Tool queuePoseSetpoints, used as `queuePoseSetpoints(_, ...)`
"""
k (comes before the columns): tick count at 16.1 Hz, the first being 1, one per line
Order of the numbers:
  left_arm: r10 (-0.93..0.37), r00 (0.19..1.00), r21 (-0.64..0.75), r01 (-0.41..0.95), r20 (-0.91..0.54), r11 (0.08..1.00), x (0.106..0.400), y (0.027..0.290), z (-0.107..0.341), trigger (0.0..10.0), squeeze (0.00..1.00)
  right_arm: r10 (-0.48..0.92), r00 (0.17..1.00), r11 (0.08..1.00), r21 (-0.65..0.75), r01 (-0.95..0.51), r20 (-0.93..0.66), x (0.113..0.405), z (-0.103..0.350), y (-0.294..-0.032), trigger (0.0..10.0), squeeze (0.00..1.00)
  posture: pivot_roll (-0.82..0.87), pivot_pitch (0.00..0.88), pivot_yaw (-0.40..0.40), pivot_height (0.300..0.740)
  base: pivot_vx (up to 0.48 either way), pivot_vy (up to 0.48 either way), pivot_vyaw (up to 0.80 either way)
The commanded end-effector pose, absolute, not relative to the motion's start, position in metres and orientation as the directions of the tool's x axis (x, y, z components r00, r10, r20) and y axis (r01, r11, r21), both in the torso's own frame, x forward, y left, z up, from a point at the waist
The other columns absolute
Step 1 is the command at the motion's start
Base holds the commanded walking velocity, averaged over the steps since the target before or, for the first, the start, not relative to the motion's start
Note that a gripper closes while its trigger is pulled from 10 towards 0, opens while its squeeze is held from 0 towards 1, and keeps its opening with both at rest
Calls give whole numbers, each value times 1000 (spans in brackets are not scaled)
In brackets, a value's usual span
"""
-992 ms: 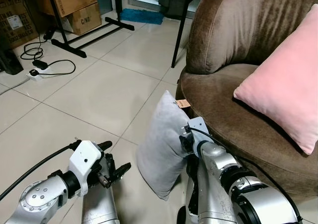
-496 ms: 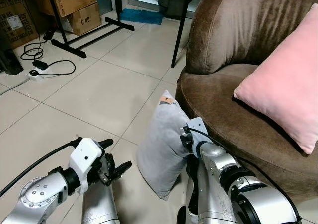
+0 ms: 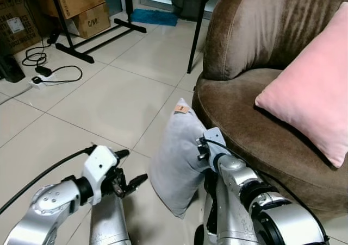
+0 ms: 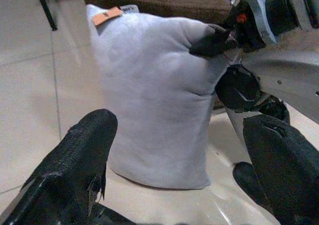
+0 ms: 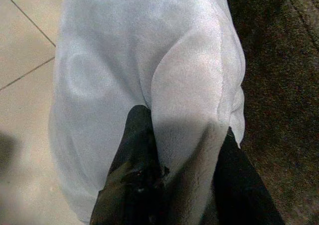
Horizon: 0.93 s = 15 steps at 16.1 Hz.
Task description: Move the pillow to the sofa from floor
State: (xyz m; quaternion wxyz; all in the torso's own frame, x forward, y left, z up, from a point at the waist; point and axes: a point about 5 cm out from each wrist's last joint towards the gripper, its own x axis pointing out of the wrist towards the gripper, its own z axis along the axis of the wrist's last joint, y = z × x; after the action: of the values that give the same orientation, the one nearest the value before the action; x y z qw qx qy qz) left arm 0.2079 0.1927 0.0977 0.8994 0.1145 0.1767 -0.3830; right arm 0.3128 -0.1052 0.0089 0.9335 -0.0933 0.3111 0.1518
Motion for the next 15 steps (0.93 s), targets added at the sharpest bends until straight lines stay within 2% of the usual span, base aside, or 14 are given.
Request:
queuePoseSetpoints(1,-662,624,58,744,-415,665,210,191,96,10000,0,249,759,933,-63,-355,-602,316,12,-102,0,0,-39,0,-21,406,0,0,0)
queuePoseSetpoints(6,-658,632,101,748,-409,656,220,192,94,10000,0,328,798,930,23,-367,-506,324,26,-96,0,0,-64,0,-3,406,0,0,0)
queuePoseSetpoints(8,-610,703,148,691,-365,708,227,197,101,10000,0,360,845,931,94,-352,-396,334,44,-97,0,0,-72,0,2,406,0,0,0)
queuePoseSetpoints(10,-546,788,169,602,-283,781,227,202,114,10000,0,357,904,930,184,-319,-234,339,77,-109,0,0,-82,0,2,406,0,0,0)
queuePoseSetpoints(11,-503,835,175,542,-225,822,225,203,124,10000,0,353,928,919,230,-320,-117,331,104,-115,0,0,-77,0,-16,406,0,0,0)
queuePoseSetpoints(12,-484,851,182,519,-204,835,225,203,127,10000,0,355,931,909,264,-323,-86,325,113,-116,0,0,-75,0,-18,406,0,0,0)
queuePoseSetpoints(13,-452,876,196,479,-171,856,225,202,133,10000,0,333,941,915,263,-306,-63,319,123,-119,3020,0,-69,0,-25,406,0,0,0)
queuePoseSetpoints(14,-412,903,207,429,-120,879,227,197,141,10000,0,367,930,899,259,-353,-6,309,134,-116,10000,0,-65,0,-29,406,0,0,0)
queuePoseSetpoints(15,-392,916,212,402,-88,891,228,193,147,10000,0,348,938,906,254,-337,5,303,136,-117,10000,0,-68,0,-27,410,0,0,0)
